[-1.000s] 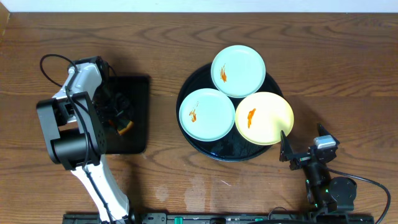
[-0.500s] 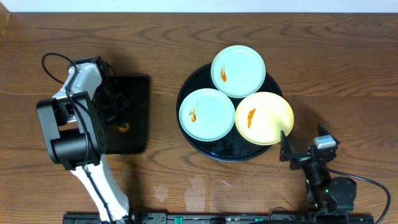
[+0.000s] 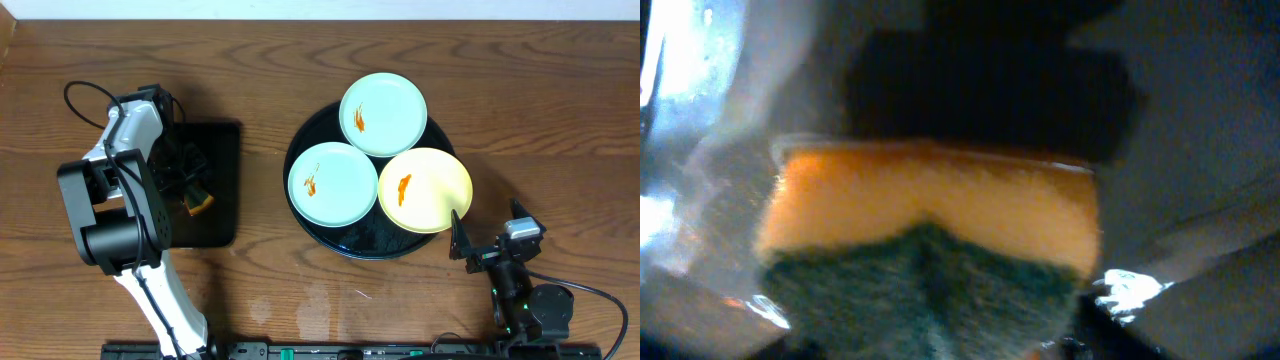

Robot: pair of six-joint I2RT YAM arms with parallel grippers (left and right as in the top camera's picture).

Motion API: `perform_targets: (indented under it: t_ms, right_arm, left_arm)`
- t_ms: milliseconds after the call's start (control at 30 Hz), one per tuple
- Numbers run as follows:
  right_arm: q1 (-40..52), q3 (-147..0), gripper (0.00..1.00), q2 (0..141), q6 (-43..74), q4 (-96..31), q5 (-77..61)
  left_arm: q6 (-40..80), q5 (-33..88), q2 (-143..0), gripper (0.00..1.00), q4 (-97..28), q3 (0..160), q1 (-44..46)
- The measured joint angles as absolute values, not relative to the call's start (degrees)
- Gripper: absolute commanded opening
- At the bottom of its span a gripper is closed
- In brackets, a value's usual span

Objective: Clean dirty plates on tray and stack at the side
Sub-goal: 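Reach the left gripper down to the sponge on the black tray, then grasp the orange-green sponge with the left gripper and lift it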

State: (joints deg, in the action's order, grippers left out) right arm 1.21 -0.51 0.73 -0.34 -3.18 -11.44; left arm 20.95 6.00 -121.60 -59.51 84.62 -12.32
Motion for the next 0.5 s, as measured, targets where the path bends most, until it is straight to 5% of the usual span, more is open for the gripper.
perform_targets:
  t_ms: [300, 500]
  right_arm:
    - [1.2, -0.5, 0.99, 0.7, -0.3, -3.2, -11.4]
    - [1.2, -0.5, 0.99, 0.7, -0.3, -3.2, -11.5]
  left_arm:
    - [20.8, 5.1, -121.6, 0.11, -60.0, 84.6, -12.3]
    - [20.9, 4.5, -121.0, 0.08, -61.7, 84.7, -12.4]
